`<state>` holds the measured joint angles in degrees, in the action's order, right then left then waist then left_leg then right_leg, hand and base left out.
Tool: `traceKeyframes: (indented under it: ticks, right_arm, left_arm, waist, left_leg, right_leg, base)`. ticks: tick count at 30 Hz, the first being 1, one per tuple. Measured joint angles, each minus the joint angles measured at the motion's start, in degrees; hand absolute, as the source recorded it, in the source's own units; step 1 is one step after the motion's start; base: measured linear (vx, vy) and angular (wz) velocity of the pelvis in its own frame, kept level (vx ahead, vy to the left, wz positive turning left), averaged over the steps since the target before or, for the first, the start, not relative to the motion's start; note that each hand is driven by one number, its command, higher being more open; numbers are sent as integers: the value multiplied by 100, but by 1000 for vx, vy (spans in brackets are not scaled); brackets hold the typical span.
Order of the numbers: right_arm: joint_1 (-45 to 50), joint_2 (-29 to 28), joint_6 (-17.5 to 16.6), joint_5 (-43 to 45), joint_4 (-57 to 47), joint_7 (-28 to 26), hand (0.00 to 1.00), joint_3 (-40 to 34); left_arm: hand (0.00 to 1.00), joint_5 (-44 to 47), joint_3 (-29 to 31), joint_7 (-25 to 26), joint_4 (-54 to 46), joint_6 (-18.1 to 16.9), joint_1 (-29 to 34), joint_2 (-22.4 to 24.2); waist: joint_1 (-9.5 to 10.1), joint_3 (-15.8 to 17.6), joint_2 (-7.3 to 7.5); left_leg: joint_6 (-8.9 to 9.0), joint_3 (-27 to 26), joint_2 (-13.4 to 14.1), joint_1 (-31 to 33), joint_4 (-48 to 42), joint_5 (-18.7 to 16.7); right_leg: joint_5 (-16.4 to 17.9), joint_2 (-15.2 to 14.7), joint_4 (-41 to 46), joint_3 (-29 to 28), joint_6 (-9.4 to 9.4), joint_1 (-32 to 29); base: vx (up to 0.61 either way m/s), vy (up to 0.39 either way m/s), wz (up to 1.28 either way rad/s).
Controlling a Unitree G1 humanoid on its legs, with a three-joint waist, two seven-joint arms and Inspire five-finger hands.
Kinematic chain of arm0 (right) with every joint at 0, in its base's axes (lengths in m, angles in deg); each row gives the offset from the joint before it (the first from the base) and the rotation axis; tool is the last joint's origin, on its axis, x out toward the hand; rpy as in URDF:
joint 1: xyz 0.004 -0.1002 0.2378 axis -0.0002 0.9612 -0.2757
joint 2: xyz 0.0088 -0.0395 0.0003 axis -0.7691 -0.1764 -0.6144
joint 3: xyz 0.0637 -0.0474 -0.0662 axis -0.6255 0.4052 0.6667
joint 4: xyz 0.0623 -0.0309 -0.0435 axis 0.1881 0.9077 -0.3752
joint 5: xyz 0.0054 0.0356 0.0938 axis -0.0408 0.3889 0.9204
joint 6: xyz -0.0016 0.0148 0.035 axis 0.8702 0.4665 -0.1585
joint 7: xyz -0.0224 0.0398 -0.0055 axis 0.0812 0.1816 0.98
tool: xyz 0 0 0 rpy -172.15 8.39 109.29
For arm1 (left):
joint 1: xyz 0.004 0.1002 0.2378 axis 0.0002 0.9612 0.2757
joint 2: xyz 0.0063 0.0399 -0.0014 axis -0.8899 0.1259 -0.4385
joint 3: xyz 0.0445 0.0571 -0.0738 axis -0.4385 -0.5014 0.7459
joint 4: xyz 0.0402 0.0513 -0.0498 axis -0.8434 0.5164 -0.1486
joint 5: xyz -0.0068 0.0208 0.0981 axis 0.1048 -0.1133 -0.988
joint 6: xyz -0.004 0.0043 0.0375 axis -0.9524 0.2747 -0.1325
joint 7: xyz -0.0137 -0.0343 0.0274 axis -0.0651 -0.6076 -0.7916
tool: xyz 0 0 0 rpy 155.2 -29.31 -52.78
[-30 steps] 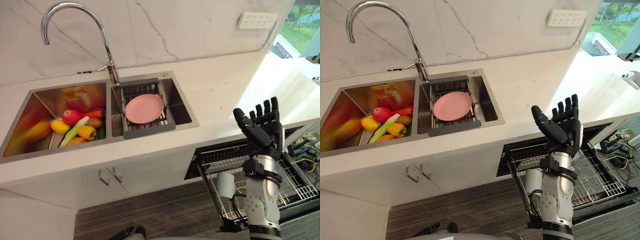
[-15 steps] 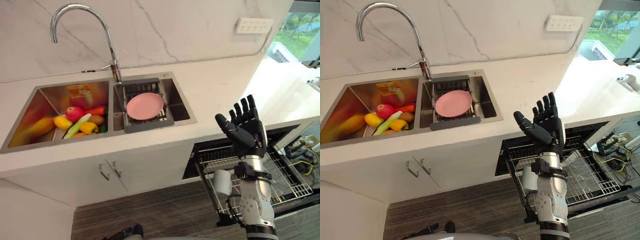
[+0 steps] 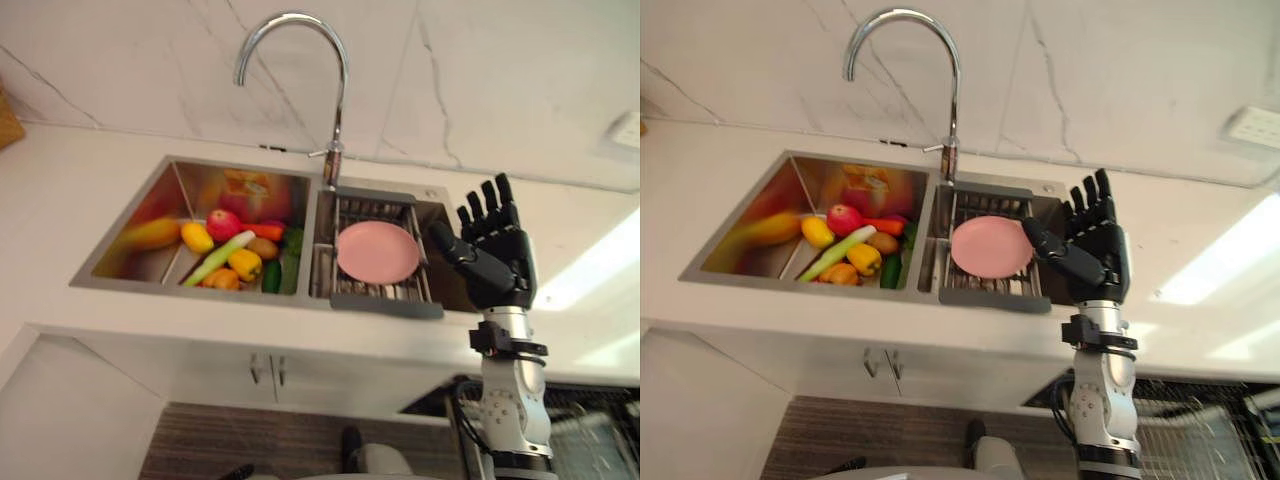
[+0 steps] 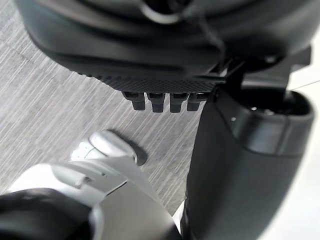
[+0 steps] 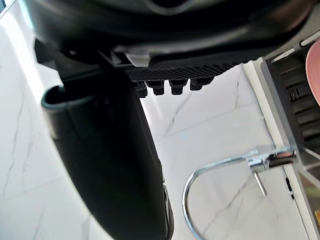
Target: Walk over to the sink, pick up the cup, carry it to the dishwasher, place the cup inside the dishwasher, then close the dishwasher door
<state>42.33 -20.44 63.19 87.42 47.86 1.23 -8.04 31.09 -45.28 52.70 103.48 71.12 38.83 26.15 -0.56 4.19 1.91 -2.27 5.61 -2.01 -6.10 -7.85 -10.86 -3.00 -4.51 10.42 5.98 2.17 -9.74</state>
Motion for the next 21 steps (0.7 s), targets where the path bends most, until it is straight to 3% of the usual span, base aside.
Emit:
traceKeyframes:
  ticks: [2,6,8,9,11,12,13,14,15,16,17,18,19,20,21]
  right_arm:
    - [-11,-12,20,39,0,25,100,89]
    - [41,-46,67,51,-1,54,100,134]
    - [138,-103,32,58,-14,47,100,139]
    - [282,-142,-5,66,-31,35,100,160]
    - [422,-148,-4,65,-123,28,100,158]
    - [530,-177,-2,64,-188,18,100,167]
    - [554,-228,1,64,-189,16,100,171]
    - [543,-393,-43,99,-269,30,100,130]
    - [273,-493,-177,170,-238,131,100,115]
    - [102,-546,-170,168,-164,169,100,161]
    - [18,-649,-171,164,-101,214,100,272]
    - [29,-709,-181,154,-101,234,100,383]
    - [15,-715,-184,149,-100,235,100,443]
    - [-6,-670,-181,139,-107,246,100,510]
    - [149,-392,115,117,-200,202,100,253]
  left_arm:
    - [100,-8,80,23,5,4,5,20]
    - [100,-120,115,-71,180,-226,-23,9]
    - [100,-122,122,27,207,-270,-28,43]
    - [100,-108,200,55,179,-319,-44,114]
    - [100,-72,245,79,69,-455,-47,243]
    - [100,-67,321,135,-47,-519,-51,308]
    - [100,-67,400,159,-54,-532,-57,344]
    - [100,-88,469,156,-70,-537,-160,327]
    - [100,-189,392,129,-139,-539,-313,253]
    - [100,-216,401,131,-149,-533,-304,250]
    - [100,-214,435,128,-96,-484,-281,253]
    - [100,-202,415,122,-70,-440,-257,226]
    - [100,-197,344,123,-89,-430,-266,212]
    - [100,-209,267,120,-102,-403,-268,231]
    - [100,-258,-125,124,215,-220,-253,105]
  waist:
    - [8,-15,-74]
    - [-84,-19,-67]
    - [-127,-26,-57]
    - [-139,10,-134]
    - [-106,73,-353]
    - [-58,110,-470]
    - [-41,130,-449]
    - [-137,173,-364]
    - [-132,280,-359]
    - [-92,340,-308]
    - [73,361,-241]
    - [121,387,-162]
    - [116,370,-214]
    - [107,361,-359]
    - [-69,185,-412]
  left_leg:
    - [12,-92,102,-42,14,-6]
    - [39,-188,183,-142,-340,-11]
    - [230,-395,146,133,-1209,-125]
    - [329,-665,287,600,-2450,-174]
    - [464,-962,659,1050,-3688,-65]
    - [539,-1142,925,1260,-4389,283]
    - [548,-1225,991,1318,-4647,579]
    - [511,-1264,1061,1488,-4861,475]
    - [402,-1460,1195,1465,-4730,-95]
    - [379,-1538,1176,1360,-4600,-344]
    - [393,-1627,1013,1149,-4093,-688]
    - [460,-1606,897,1043,-3214,-767]
    - [500,-1601,917,975,-2654,-691]
    - [554,-1631,1023,852,-1782,-163]
    - [439,-1629,587,154,213,570]
  right_leg:
    - [34,121,-64,-38,-53,46]
    - [217,247,-144,-103,-105,335]
    - [374,190,-247,-74,-89,564]
    - [427,252,-343,-48,-112,783]
    - [560,467,-343,-29,-194,985]
    - [677,592,-345,-80,-288,1187]
    - [715,586,-360,-127,-319,1303]
    - [742,530,-432,-35,-339,1412]
    - [685,531,-330,-74,-257,1276]
    - [669,501,-330,-225,-254,1275]
    - [655,373,-366,-486,-263,1316]
    - [635,279,-357,-545,-222,1316]
    - [617,278,-328,-557,-156,1267]
    - [629,384,-280,-589,-87,1191]
    - [240,92,-1001,-277,170,1401]
  base:
    - [259,-48,-22]
    - [252,-46,-15]
    - [132,-25,4]
    - [107,-30,3]
    - [112,-18,-9]
    - [116,0,-22]
    - [178,-1,5]
    - [150,-17,25]
    - [118,-16,10]
    - [44,6,-60]
    - [8,53,-86]
    - [-18,95,-66]
    - [-38,109,-31]
    - [-30,75,-15]
    - [-13,33,-12]
